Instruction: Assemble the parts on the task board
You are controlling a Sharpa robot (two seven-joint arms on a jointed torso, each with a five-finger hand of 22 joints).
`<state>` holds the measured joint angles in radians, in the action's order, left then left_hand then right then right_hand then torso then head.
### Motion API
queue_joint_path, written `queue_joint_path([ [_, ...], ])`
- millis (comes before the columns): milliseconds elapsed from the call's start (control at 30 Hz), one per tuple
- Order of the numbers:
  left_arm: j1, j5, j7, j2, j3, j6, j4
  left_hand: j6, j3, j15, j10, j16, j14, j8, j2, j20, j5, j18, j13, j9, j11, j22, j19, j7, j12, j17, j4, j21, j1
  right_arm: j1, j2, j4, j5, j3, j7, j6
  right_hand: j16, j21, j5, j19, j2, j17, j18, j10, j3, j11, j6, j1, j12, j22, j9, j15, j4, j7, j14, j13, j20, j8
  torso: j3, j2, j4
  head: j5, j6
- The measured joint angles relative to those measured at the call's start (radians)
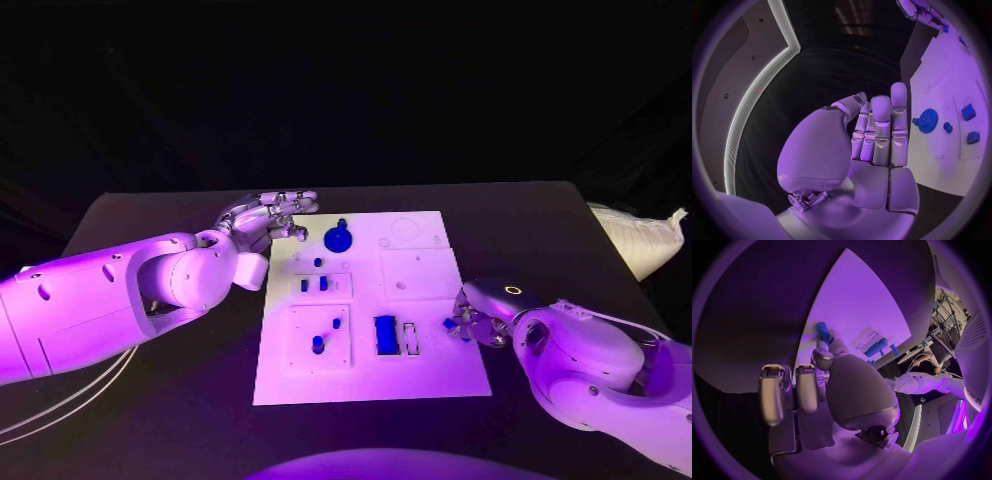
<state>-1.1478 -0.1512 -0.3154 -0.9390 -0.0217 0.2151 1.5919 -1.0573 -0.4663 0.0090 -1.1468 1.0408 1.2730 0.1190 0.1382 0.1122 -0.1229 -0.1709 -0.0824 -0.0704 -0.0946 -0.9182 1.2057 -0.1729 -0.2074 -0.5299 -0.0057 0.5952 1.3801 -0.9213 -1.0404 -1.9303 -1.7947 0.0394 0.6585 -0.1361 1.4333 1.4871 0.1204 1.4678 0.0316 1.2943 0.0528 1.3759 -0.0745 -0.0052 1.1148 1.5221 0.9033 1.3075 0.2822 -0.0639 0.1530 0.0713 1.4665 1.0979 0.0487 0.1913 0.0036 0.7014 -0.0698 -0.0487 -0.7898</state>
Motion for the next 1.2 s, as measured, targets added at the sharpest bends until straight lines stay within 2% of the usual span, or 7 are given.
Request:
queue_joint_path([
  [100,0.000,0.000,0.000,0.000,0.000,0.000,0.000,0.000,0.000,0.000,0.000,0.000,0.000,0.000,0.000,0.000,0.000,0.000,0.000,0.000,0.000,0.000,0.000,0.000,0.000,0.000,0.000,0.000,0.000,0.001,0.003,-0.001,-0.009,0.000,0.004,0.003,0.000,0.000,0.031,0.000,-0.002,0.001,0.000,0.000,0.016,0.000,0.000,0.002,-0.002,0.000,-0.002,0.000,-0.002,0.000,0.000,-0.004,0.000,-0.004,-0.0002,0.000,-0.0002,0.000,0.000],
  [400,0.000,0.001,0.001,0.000,0.000,0.000,0.000,0.000,0.000,0.000,0.000,0.000,0.000,0.000,0.000,0.000,0.000,0.000,0.000,0.000,0.000,0.000,0.000,0.000,0.000,0.000,0.000,0.000,0.000,0.003,0.008,-0.002,-0.004,-0.002,0.014,-0.021,0.000,0.000,0.198,-0.004,-0.010,0.006,0.000,-0.001,0.070,-0.001,0.006,0.009,-0.015,0.000,-0.006,-0.006,0.031,0.002,-0.001,-0.009,-0.004,-0.026,-0.0007,-0.001,-0.0006,-0.001,0.002],
  [567,0.000,0.001,0.001,-0.002,0.000,0.000,0.000,0.000,0.000,0.000,0.000,0.000,0.000,0.000,0.000,0.000,0.000,0.000,0.000,0.000,0.000,0.000,0.000,0.000,0.000,0.000,0.000,0.000,0.000,0.008,-0.005,-0.017,0.054,-0.005,0.020,-0.074,0.000,0.000,0.262,-0.004,-0.044,0.007,0.000,-0.002,0.127,-0.002,0.005,-0.026,-0.019,0.000,-0.006,-0.008,0.046,0.001,0.000,-0.009,-0.004,-0.027,-0.0002,-0.001,-0.0007,-0.003,0.003],
  [633,0.000,0.001,0.001,-0.002,0.000,-0.001,0.000,0.000,0.000,0.000,0.000,0.000,0.000,0.000,0.000,0.000,0.000,0.000,0.000,0.000,0.000,0.000,0.000,0.000,0.000,0.000,0.000,0.000,0.000,0.010,-0.011,-0.026,0.091,-0.007,0.021,-0.099,0.000,0.000,0.279,-0.004,-0.058,0.010,-0.011,0.002,0.147,-0.006,0.005,-0.040,-0.022,0.000,-0.006,-0.008,0.052,0.001,0.000,-0.009,-0.004,-0.027,-0.0001,-0.001,-0.0008,-0.003,0.003],
  [800,0.000,0.001,0.001,-0.002,0.000,-0.001,0.001,0.000,0.000,0.000,0.000,0.000,0.000,0.000,0.000,0.000,0.000,0.000,0.000,0.000,0.000,0.000,0.000,0.000,0.000,0.000,0.000,0.000,0.000,0.003,-0.021,-0.051,0.180,-0.006,0.021,-0.159,0.000,0.000,0.307,-0.004,-0.090,0.011,-0.011,0.003,0.211,-0.007,0.005,-0.073,-0.015,0.000,-0.005,-0.010,0.051,0.001,0.002,-0.005,-0.004,-0.027,-0.0001,-0.001,-0.0011,-0.004,0.004],
  [1000,0.000,0.001,0.001,-0.002,0.000,-0.001,0.001,0.000,0.000,0.000,0.000,0.000,0.000,0.000,0.000,0.000,0.000,0.000,0.000,0.000,0.000,0.000,0.000,0.000,0.000,0.000,0.000,0.000,0.000,-0.005,-0.020,-0.072,0.285,-0.003,0.016,-0.220,0.000,0.000,0.321,-0.004,-0.102,0.011,-0.015,0.003,0.237,-0.008,0.005,-0.095,-0.010,0.001,-0.003,-0.010,0.065,0.001,0.002,0.007,-0.004,-0.027,0.0002,0.000,-0.0010,-0.003,0.004],
  [1200,0.000,0.001,0.001,-0.002,0.000,-0.001,0.002,0.000,0.000,0.000,0.000,0.000,0.000,0.000,0.000,0.000,0.000,0.000,0.000,0.000,0.000,0.000,0.000,0.000,0.000,0.000,0.000,0.000,0.000,-0.007,-0.006,-0.078,0.362,-0.003,0.010,-0.253,0.000,0.000,0.341,-0.004,-0.116,0.014,-0.015,0.011,0.252,-0.007,0.006,-0.110,-0.013,0.001,0.006,-0.010,0.072,0.000,0.002,0.004,-0.004,-0.027,0.0001,0.000,-0.0008,-0.003,0.002],
])
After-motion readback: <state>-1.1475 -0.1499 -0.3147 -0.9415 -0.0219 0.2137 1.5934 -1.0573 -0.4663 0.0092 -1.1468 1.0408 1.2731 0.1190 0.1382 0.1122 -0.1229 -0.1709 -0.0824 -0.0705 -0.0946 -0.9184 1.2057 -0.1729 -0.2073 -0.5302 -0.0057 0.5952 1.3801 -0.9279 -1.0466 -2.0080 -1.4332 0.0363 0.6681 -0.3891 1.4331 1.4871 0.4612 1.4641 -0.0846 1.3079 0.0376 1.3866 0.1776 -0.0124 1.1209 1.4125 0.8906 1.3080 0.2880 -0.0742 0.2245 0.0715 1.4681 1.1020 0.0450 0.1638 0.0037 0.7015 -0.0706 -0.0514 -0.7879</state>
